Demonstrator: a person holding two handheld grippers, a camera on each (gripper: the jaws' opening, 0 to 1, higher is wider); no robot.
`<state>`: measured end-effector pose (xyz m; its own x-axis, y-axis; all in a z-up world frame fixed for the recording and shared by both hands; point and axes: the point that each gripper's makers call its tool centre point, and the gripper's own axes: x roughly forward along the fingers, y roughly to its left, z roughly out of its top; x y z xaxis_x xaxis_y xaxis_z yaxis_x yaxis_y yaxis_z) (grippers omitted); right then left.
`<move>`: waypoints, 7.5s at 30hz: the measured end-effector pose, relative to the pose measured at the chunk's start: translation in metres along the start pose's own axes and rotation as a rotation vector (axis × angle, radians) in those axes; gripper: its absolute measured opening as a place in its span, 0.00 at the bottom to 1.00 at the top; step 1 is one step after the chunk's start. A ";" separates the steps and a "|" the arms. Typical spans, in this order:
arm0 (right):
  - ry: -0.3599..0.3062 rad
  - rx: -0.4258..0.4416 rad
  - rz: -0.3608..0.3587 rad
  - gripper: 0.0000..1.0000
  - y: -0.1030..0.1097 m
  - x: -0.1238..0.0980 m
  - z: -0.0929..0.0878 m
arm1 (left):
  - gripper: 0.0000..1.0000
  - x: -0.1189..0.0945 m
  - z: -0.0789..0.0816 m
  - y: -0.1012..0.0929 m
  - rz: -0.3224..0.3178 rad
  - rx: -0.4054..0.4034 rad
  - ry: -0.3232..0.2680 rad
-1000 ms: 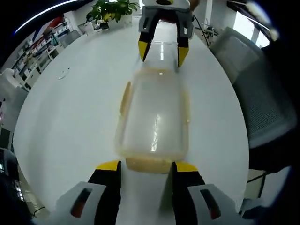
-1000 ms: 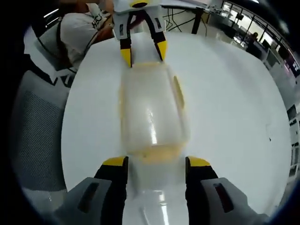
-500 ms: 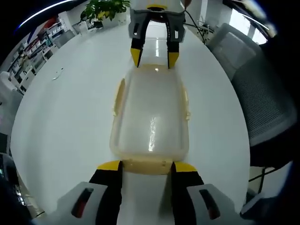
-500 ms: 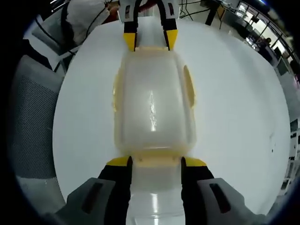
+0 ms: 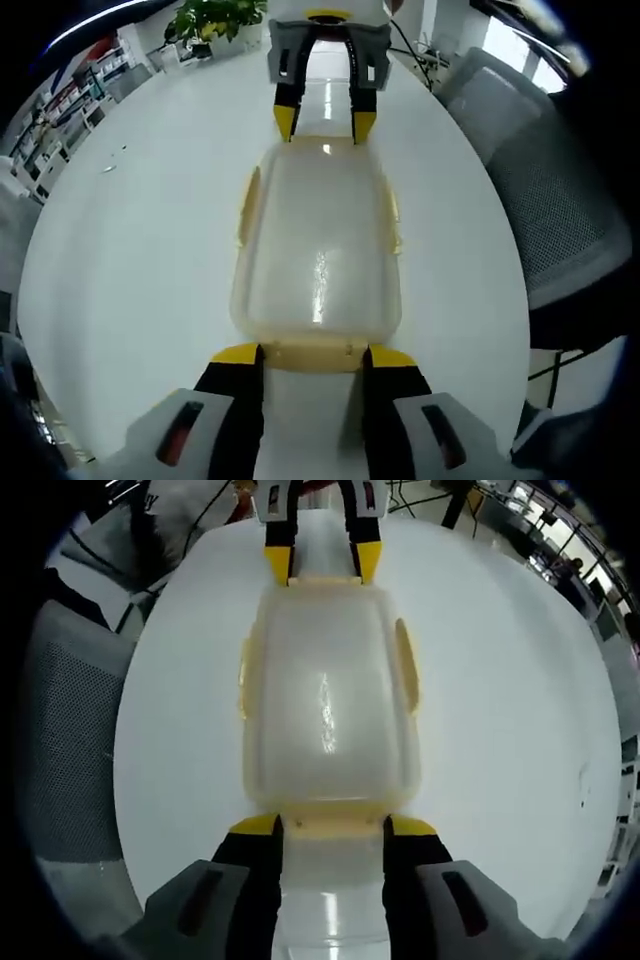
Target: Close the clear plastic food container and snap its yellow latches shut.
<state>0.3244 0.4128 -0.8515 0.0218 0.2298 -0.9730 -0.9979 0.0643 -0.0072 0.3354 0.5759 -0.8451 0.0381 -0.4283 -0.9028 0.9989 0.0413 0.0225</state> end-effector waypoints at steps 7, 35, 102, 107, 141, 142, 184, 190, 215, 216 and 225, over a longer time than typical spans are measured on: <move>-0.013 -0.005 0.001 0.35 0.000 -0.001 0.000 | 0.32 -0.001 0.000 -0.001 0.011 0.000 -0.022; -0.169 -0.012 0.020 0.35 0.002 -0.057 0.016 | 0.33 -0.055 0.023 -0.003 0.026 -0.015 0.001; -0.136 -0.057 -0.009 0.36 -0.014 -0.121 -0.173 | 0.33 0.015 0.212 -0.012 0.088 -0.023 0.002; -0.131 -0.051 -0.010 0.36 -0.014 -0.124 -0.187 | 0.33 0.023 0.222 -0.013 0.083 -0.018 -0.001; -0.130 -0.036 -0.021 0.36 -0.015 -0.116 -0.206 | 0.33 0.042 0.232 -0.012 0.070 -0.010 -0.007; -0.130 -0.036 -0.022 0.36 -0.015 -0.115 -0.207 | 0.33 0.042 0.232 -0.012 0.066 -0.015 -0.008; -0.193 -0.050 -0.031 0.42 -0.014 -0.113 -0.210 | 0.42 0.046 0.231 -0.017 0.029 -0.036 -0.044; -0.216 -0.002 -0.029 0.43 -0.013 -0.121 -0.215 | 0.41 0.043 0.235 -0.019 0.021 -0.134 -0.095; -0.497 0.731 0.033 0.44 -0.019 -0.139 -0.203 | 0.36 0.021 0.235 -0.011 0.033 -1.002 -0.371; -0.494 0.744 0.030 0.44 -0.017 -0.137 -0.202 | 0.34 0.022 0.235 -0.012 0.031 -1.013 -0.369; -0.508 0.816 0.057 0.36 -0.006 -0.125 -0.194 | 0.25 0.034 0.240 -0.022 0.046 -1.083 -0.375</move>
<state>0.3156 0.1951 -0.7746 0.1899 0.6341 -0.7496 -0.6524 0.6520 0.3863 0.3211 0.3433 -0.7733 0.2614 -0.6411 -0.7216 0.4554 0.7410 -0.4934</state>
